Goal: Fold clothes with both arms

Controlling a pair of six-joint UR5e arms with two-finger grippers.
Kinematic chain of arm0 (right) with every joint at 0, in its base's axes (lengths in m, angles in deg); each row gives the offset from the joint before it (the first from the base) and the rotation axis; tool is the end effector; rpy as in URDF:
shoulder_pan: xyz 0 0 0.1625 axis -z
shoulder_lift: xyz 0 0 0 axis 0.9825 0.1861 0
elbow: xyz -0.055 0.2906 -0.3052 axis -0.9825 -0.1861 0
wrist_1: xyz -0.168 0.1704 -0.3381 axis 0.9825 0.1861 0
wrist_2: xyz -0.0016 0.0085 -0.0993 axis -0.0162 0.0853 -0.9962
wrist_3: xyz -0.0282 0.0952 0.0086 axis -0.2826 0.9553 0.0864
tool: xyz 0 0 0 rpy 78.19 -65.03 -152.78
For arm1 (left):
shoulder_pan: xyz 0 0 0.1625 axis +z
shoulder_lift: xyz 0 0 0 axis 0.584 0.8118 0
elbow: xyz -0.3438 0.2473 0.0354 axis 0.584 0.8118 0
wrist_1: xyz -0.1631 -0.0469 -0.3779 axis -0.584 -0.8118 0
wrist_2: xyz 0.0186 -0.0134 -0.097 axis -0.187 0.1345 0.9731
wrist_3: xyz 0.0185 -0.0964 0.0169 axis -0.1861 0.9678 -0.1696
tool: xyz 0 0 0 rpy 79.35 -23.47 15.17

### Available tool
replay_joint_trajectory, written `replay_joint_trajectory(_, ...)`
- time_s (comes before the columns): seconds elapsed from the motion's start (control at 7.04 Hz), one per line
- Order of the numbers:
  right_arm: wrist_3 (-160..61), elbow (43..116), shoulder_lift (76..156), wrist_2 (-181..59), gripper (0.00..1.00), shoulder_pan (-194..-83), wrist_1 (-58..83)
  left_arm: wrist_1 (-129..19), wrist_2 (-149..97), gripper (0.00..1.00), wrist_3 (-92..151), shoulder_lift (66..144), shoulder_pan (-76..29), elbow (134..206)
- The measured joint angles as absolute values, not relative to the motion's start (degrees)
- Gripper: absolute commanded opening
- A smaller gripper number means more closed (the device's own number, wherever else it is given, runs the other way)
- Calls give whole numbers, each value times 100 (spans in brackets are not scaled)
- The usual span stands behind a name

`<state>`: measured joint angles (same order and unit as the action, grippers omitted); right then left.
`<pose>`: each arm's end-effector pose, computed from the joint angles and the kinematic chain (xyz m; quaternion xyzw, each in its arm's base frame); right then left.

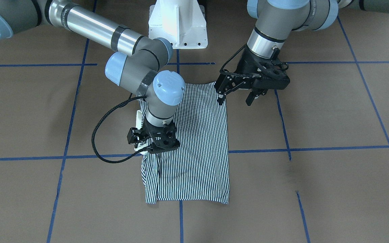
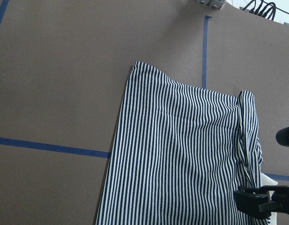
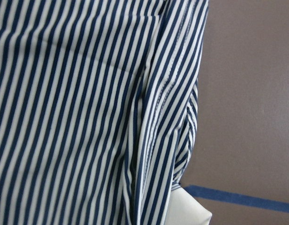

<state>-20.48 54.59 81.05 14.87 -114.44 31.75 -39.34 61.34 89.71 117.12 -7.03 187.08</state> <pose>-0.5940 -0.5622 0.2359 0.0885 -0.2271 -0.0972 0.9650 0.3786 -0.4882 0.1844 0.1159 0.5014 -0.1253 0.8482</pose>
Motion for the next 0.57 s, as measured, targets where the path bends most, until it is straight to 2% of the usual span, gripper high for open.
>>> replay_joint_trajectory(0.57, -2298, 5457, 8393, 1362, 100, -11667, 3203, -3940, 6145, 100, 8979, 11714, -696, 18704)
